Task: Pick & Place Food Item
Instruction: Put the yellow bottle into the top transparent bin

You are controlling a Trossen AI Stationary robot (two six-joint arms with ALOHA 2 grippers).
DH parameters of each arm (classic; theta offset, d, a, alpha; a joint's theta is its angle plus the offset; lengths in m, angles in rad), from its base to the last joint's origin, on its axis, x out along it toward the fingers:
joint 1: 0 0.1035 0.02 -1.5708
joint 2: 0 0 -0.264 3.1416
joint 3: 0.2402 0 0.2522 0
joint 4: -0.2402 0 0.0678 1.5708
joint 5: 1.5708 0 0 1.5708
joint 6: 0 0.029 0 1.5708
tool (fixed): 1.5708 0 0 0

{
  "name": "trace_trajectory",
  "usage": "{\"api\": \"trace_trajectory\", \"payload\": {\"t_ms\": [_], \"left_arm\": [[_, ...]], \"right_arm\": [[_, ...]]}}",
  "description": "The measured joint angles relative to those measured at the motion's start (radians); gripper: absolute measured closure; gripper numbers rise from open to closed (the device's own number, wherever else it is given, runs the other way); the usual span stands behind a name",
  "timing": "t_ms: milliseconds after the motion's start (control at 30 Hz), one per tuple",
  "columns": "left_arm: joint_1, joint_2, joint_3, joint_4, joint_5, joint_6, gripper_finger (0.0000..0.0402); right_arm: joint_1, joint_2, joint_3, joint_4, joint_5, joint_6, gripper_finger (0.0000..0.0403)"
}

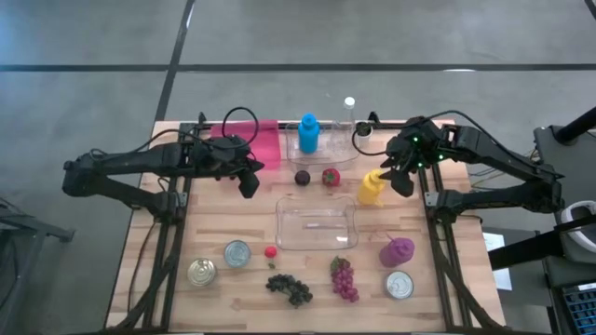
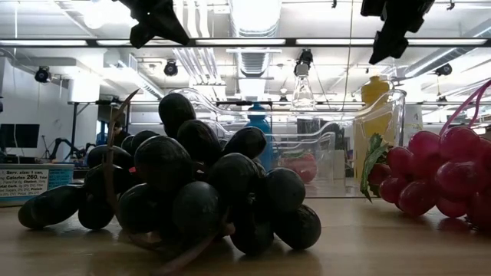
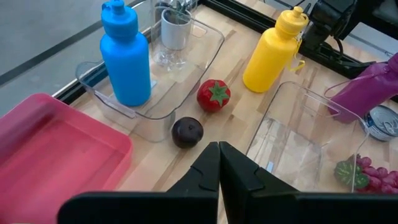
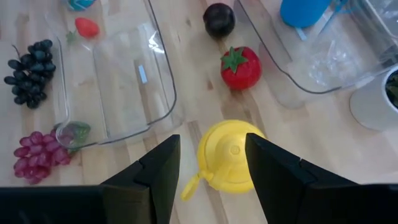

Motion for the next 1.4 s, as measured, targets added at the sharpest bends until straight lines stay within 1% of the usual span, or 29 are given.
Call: {"api": "trace_trajectory", "payload": {"t_ms": [133, 300, 567, 700, 900, 1400], "left_arm": [[0.000, 0.000, 0.000, 0.000, 0.000, 0.000, 0.0395], [0.000, 0.000, 0.000, 0.000, -0.008, 0.000, 0.0395], [0.000, 0.000, 0.000, 0.000, -0.007, 0.000, 0.0395], [0.000, 0.000, 0.000, 0.000, -0.007, 0.000, 0.0395], [0.000, 0.000, 0.000, 0.000, -0.007, 0.000, 0.0395], [0.000, 0.000, 0.000, -0.004, -0.007, 0.003, 0.0395]], "right_arm": [[0.000, 0.000, 0.009, 0.001, 0.000, 0.004, 0.0215], [0.000, 0.001, 0.001, 0.005, 0.000, 0.064, 0.0203], [0.000, 0.010, -0.012, 0.006, 0.000, 0.042, 0.0179], [0.000, 0.031, -0.013, 0.006, 0.000, 0.006, 0.0172], [0.000, 0.065, -0.012, 0.000, -0.002, 0.021, 0.0171], [0.000, 0.073, -0.016, 0.000, -0.001, -0.057, 0.0176]]}}
